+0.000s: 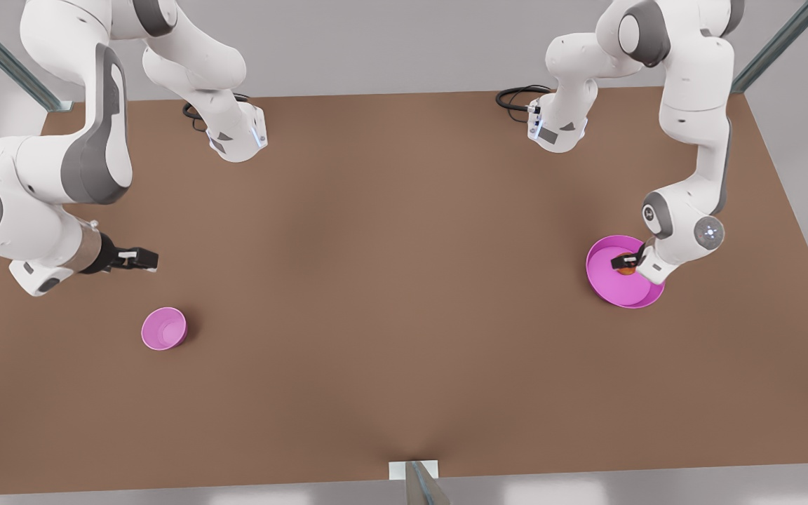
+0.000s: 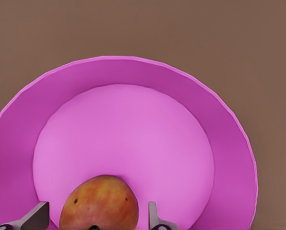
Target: Use the left arm to pick up the apple from the plate, transfer it to the gripper of the right arm, and then use the right arm to place it into the bowl
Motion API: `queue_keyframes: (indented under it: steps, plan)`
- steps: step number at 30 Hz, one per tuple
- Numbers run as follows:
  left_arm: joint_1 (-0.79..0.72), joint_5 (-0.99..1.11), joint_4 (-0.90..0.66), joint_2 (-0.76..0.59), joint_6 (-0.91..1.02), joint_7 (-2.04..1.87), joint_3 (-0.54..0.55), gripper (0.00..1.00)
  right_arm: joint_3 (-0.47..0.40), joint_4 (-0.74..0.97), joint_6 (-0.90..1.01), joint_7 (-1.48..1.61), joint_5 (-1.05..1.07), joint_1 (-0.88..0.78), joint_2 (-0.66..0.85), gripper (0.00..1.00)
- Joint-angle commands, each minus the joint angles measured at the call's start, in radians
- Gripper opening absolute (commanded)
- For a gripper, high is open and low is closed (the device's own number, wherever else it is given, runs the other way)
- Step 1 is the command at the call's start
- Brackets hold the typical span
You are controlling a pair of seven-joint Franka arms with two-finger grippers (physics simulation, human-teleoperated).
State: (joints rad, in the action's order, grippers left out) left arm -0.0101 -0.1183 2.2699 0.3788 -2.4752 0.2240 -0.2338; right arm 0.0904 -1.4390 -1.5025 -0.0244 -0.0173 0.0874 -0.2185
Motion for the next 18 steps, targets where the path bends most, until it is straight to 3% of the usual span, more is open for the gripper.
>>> queue_keyframes:
  steps: [1,14,16,18]
  plan:
    - [0.001,0.002,0.002,0.008,-0.022,0.113,0.001,1.0,0.0,-0.001,0.002,-0.005,-0.001,0.0,0.002,1.0]
    - [-0.001,-0.027,-0.001,0.048,-0.024,0.112,0.001,1.0,0.0,-0.021,-0.001,-0.005,-0.001,0.012,0.001,1.0]
    - [-0.001,-0.027,-0.003,0.048,-0.024,0.112,0.001,0.77,0.0,-0.021,-0.002,-0.005,0.0,0.012,0.002,1.0]
    - [-0.001,-0.027,-0.003,0.046,-0.024,0.112,0.001,0.74,0.0,-0.021,-0.001,-0.005,0.002,0.012,0.002,1.0]
